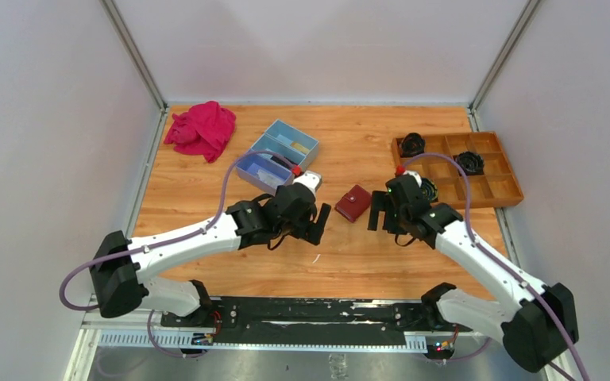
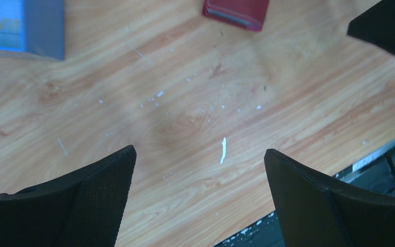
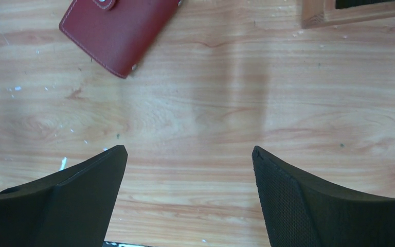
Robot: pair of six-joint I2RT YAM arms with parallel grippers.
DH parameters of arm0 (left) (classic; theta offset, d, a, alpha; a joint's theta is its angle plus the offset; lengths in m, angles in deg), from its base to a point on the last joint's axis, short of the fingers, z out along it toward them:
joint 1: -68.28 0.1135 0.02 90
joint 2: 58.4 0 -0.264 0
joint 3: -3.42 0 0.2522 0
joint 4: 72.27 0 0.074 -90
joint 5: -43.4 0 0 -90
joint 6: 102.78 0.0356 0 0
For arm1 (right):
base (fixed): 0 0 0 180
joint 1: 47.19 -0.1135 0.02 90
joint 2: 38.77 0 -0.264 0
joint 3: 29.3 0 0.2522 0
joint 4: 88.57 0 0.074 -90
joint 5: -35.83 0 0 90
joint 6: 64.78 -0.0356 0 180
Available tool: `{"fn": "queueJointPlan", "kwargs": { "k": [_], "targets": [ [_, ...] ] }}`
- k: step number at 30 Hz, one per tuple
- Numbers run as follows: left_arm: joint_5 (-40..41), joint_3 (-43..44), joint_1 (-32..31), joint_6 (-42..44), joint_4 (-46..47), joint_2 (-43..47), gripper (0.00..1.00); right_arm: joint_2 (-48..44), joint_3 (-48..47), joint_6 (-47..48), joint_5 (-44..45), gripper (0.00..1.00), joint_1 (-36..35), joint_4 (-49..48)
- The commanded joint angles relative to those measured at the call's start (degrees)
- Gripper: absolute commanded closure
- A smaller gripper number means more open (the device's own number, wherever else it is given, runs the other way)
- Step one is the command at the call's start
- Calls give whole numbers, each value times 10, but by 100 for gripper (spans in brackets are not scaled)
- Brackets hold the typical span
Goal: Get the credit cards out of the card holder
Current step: Move the card holder to the center of the board.
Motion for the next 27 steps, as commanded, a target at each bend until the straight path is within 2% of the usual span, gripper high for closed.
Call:
{"fn": "queueJointPlan", "kwargs": {
  "k": [1, 2, 4, 6, 13, 19, 22, 27],
  "targets": [
    [80, 27, 26, -26, -11, 14, 0, 79, -34, -9, -74, 4, 46, -58],
    [67, 27, 44, -37, -8, 18, 0, 105, -45, -13, -89, 4, 62, -69],
    [44, 18, 78, -58, 8, 30, 0, 158, -59, -26, -174, 5, 102, -115],
    [48, 3, 97, -71, 31, 57, 0, 204, -85, -31, -215, 7, 124, -125],
    [129, -59, 98, -67, 86, 138, 0, 320, -139, -45, -205, 15, 126, -125],
    [115, -53, 98, -47, 55, 145, 0, 349, -138, -47, -204, 22, 125, -158],
    [97, -51, 98, -46, 55, 136, 0, 367, -145, -44, -229, 19, 125, -174],
    [95, -43, 98, -43, 59, 121, 0, 389, -168, -32, -224, 6, 107, -169]
  ]
}}
